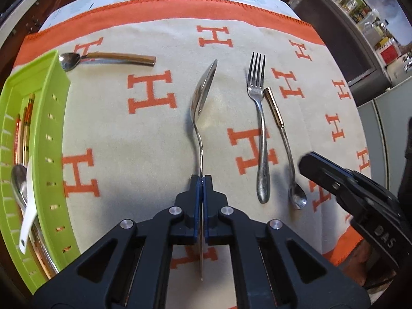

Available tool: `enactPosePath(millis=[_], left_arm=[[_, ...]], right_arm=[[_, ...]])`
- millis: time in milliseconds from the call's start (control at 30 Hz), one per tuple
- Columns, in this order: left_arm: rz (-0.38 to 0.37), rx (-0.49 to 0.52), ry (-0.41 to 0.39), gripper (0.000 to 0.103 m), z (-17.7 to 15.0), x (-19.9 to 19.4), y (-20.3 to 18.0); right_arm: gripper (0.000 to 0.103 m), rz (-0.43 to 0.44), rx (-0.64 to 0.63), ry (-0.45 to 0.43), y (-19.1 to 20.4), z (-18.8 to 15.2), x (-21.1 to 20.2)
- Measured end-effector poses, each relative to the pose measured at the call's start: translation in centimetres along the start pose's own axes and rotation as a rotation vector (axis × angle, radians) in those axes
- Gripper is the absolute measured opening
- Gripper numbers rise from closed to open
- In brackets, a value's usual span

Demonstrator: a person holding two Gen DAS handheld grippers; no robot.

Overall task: Organize utensils
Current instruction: 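Lift the large spoon upright with the left tool, then carry the spoon toward the tray with the left tool while the right tool grasps the silver fork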

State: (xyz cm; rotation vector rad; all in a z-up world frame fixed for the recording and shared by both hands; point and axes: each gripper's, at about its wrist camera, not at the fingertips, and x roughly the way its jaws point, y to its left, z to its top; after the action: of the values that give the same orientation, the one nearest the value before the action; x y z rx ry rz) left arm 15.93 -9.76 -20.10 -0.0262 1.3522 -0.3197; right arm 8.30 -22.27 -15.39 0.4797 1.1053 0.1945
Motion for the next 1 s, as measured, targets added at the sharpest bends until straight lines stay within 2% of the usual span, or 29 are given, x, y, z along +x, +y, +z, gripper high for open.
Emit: enactPosePath(millis=[300,367,533,700,733,767,833,1000], left_arm=[[-0.043,-0.08,-0.07,0.0,-1.5,-4.7,3.2],[-0.046,-0.098,-0.086,0.0,-1.8,-5.7,4.0],[-0.028,-0.147,-0.131,0.0,-2.7,-8.5,6.7],[-0.017,-0.164,-0.187,0.0,-4.0,-11.9,8.8],[-0.013,-0.167,-0.201,0.0,-4.2,-12.6,9.2],[-0.009,-0.169,-0.21,0.0,-4.4,-13.1,9.5],[0.002,-0.177,-0.227,0.0,-4.9,-14.2,10.6],[0.038,-0.21,-0.249,0.0,-5.7,-15.4,13.0]], right_arm=[[0.01,-0.075,-0.015,0.052,1.0,2.8,3.4],[0.015,-0.11,-0.029,0.064,1.4,3.1,4.0],[0.016,-0.225,-0.099,0.079,3.1,3.1,5.3],[0.015,-0.387,-0.253,0.079,5.7,2.9,6.7],[0.014,-0.406,-0.262,0.08,5.9,2.9,6.8],[0.007,-0.424,-0.266,0.078,6.1,2.9,6.9],[0.005,-0.425,-0.255,0.078,5.9,3.0,6.9],[0.004,-0.3,-0.144,0.114,5.4,3.0,6.3]])
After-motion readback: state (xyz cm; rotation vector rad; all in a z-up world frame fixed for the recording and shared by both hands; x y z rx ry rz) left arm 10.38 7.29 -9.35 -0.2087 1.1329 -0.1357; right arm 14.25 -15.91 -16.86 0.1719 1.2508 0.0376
